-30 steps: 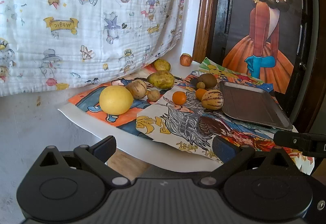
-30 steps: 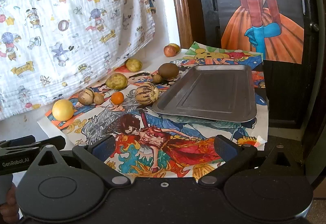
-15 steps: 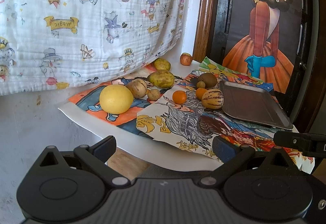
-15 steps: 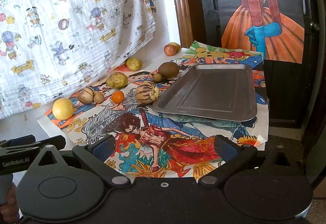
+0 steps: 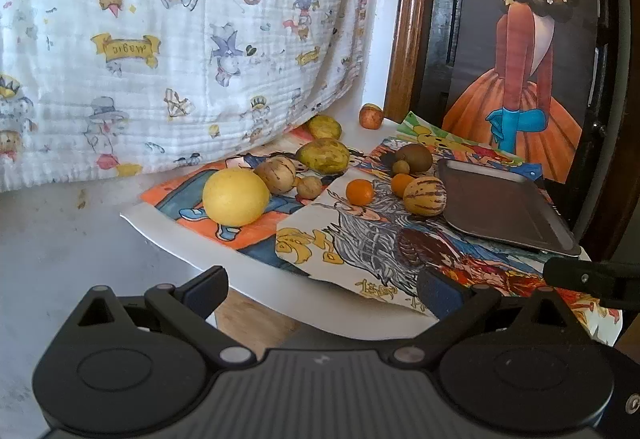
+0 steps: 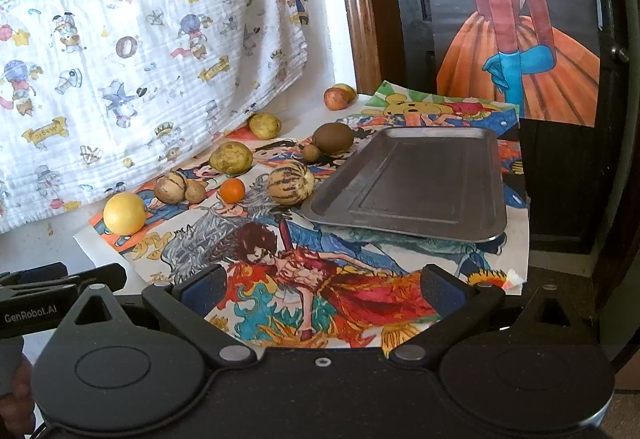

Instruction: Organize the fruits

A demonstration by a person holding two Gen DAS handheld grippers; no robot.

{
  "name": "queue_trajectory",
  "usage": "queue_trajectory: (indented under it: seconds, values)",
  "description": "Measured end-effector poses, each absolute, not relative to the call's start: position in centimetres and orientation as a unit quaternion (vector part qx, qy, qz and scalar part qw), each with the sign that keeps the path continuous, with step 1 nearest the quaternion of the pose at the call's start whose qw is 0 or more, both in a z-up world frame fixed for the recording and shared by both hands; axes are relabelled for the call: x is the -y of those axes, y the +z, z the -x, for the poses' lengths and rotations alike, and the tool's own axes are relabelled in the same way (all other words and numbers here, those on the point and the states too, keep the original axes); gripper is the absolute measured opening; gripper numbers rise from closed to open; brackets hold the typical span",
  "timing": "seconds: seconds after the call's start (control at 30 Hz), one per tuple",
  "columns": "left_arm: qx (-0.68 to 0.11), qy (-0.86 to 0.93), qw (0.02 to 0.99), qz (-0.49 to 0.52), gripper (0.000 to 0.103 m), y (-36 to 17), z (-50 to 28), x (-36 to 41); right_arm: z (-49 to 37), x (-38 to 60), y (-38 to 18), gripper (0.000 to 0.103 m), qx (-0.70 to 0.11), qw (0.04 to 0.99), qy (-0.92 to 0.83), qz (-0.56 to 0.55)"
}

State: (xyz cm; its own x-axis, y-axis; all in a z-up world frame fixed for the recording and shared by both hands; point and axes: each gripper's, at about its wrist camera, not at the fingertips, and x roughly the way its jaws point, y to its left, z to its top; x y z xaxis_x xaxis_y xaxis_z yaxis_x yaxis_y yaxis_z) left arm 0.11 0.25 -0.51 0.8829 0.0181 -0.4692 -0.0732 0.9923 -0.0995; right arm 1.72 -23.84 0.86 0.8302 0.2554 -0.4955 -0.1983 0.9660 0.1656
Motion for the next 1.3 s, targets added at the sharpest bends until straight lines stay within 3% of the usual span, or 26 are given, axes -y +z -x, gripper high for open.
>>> queue_trajectory:
  seconds: [0.5,0.73,1.0,1.17,1.3]
  values:
    - [-0.253,0.057,0.964,0.061,0.103,3.9,-3.6,-5.9,-8.8,20.4,10.0,0.103,-0.275,0.921,0.246,-0.122]
    - [-0.277,0.062,0.957,0.056,0.103,4.4,-6.6,-7.5,-16.2,17.4,13.7,0.103,-0.326,0.876,0.319,-0.16]
    - [-0.314,0.066,0.944,0.074,0.102,2.2,-10.7,-7.8,-22.8,12.2,11.8,0.103,-0.367,0.834,0.403,-0.088]
    - [-0.324,0.079,0.94,0.072,0.102,0.4,-12.4,-7.4,-24.4,10.5,8.7,0.102,-0.348,0.838,0.418,-0.025]
    - [-0.331,0.076,0.938,0.067,0.102,-0.5,-13.2,-7.4,-25.7,10.0,6.0,0.096,-0.343,0.84,0.419,0.041]
